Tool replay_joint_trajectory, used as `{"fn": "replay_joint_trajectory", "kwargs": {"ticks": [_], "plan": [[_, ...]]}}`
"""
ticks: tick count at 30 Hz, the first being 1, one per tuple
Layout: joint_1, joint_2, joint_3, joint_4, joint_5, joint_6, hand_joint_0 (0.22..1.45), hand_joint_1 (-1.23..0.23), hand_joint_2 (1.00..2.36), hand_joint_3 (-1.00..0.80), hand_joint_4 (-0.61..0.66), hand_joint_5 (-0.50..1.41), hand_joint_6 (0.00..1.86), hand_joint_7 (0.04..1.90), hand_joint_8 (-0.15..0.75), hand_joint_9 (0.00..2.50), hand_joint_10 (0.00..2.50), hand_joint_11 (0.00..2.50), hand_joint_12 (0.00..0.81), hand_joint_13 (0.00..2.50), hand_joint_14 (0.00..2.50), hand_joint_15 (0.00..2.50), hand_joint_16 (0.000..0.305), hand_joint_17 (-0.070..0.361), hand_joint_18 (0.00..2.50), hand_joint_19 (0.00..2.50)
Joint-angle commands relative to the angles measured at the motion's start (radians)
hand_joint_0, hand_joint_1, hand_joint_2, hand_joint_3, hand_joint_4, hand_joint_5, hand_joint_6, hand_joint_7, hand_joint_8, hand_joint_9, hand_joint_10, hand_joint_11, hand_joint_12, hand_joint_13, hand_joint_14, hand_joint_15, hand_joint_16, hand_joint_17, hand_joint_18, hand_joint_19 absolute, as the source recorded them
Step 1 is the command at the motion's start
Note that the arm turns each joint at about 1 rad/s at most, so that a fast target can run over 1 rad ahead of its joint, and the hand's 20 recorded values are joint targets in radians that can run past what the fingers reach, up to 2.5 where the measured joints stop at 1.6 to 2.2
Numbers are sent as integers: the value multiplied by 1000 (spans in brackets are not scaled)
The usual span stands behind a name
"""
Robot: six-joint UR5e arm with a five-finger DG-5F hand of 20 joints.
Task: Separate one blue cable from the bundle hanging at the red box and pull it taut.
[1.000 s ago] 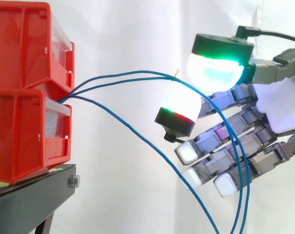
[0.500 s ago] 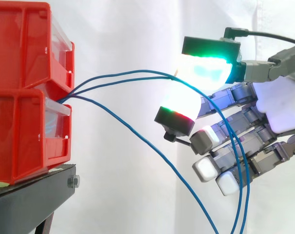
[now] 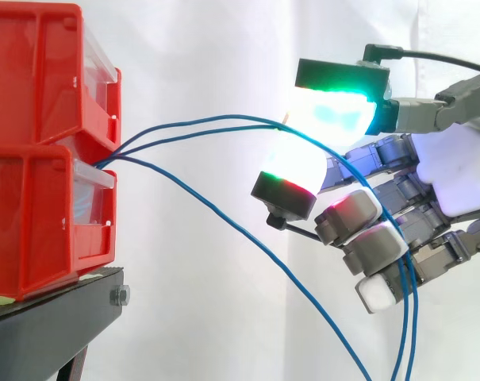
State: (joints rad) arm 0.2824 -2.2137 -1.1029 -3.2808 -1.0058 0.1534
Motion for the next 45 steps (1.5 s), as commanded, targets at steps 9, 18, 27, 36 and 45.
{"fn": "replay_joint_trajectory", "kwargs": {"ticks": [9,18,27,36,45], "plan": [[3,0,0,1,3,0,612,-597,1000,-500,2,-247,897,913,234,767,342,1525,316,1089,11,1640,47,106,690,752],[3,0,0,0,4,0,723,-736,1007,-435,-48,-254,925,941,228,752,399,1498,303,1107,15,1653,48,107,705,725],[3,0,0,0,6,0,675,-800,1000,-500,-12,-253,915,902,228,763,384,1509,290,1150,216,1625,47,106,728,738],[6,-1,0,0,6,0,551,-727,1000,-500,15,-258,904,876,235,774,447,1475,283,1135,957,1324,50,112,758,781],[8,0,0,0,12,0,517,-780,1000,-500,28,-257,906,868,244,782,603,1410,283,1153,1418,1075,51,115,792,790]]}}
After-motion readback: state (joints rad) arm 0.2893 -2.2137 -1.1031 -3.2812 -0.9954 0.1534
